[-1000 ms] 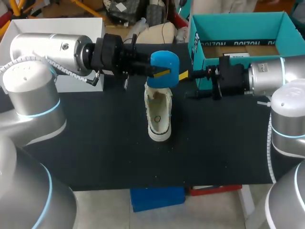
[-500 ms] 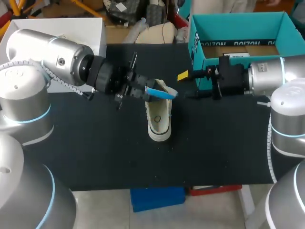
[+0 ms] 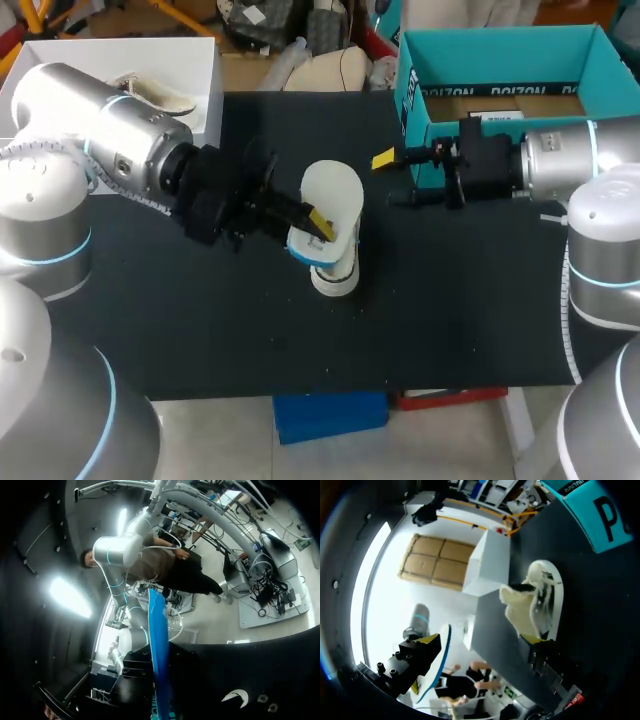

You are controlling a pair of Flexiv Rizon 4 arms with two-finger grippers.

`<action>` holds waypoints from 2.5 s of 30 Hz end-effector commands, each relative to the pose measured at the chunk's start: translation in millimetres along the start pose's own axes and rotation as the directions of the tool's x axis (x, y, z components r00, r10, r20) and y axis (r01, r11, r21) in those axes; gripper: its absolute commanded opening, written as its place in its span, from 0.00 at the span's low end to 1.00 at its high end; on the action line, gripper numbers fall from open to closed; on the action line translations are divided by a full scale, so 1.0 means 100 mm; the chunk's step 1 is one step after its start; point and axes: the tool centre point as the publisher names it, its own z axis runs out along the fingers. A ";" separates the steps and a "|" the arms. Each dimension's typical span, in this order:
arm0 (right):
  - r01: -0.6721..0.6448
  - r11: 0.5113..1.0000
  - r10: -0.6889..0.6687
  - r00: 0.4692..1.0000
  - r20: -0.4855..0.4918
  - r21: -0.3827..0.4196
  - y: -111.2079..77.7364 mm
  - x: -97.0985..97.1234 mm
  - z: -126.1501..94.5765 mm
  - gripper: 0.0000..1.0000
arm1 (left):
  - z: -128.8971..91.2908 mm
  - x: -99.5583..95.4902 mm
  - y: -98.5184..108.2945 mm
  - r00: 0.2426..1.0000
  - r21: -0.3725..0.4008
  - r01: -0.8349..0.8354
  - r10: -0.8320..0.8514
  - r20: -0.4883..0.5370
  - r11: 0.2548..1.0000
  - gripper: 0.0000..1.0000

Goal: Take the shoe out of the shoebox, open the shoe tongue, remove and reinsert the insole, then place the shoe into the shoebox

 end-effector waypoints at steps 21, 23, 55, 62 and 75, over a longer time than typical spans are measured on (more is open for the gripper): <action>0.000 1.000 0.000 1.000 0.000 -0.002 0.00 0.00 0.01 1.00 | -0.01 0.03 -0.07 0.958 0.034 -0.266 0.260 0.122 0.963 0.00; 0.000 1.000 0.000 1.000 0.000 -0.002 0.00 0.00 0.01 1.00 | -0.03 0.07 -0.08 0.946 0.020 -0.308 0.304 0.117 0.951 0.00; 0.000 1.000 0.000 1.000 0.000 -0.002 0.00 0.00 0.01 1.00 | 0.03 0.93 0.62 0.868 -0.051 -0.455 0.455 0.200 0.889 0.00; 0.000 1.000 0.000 1.000 0.000 -0.002 0.00 0.00 0.01 1.00 | -0.05 0.91 0.75 0.869 -0.088 -0.449 0.458 0.186 0.889 0.00; 0.000 1.000 0.000 1.000 0.000 -0.002 0.00 0.00 0.01 1.00 | -0.13 0.92 0.94 0.871 -0.128 -0.429 0.447 0.204 0.894 0.00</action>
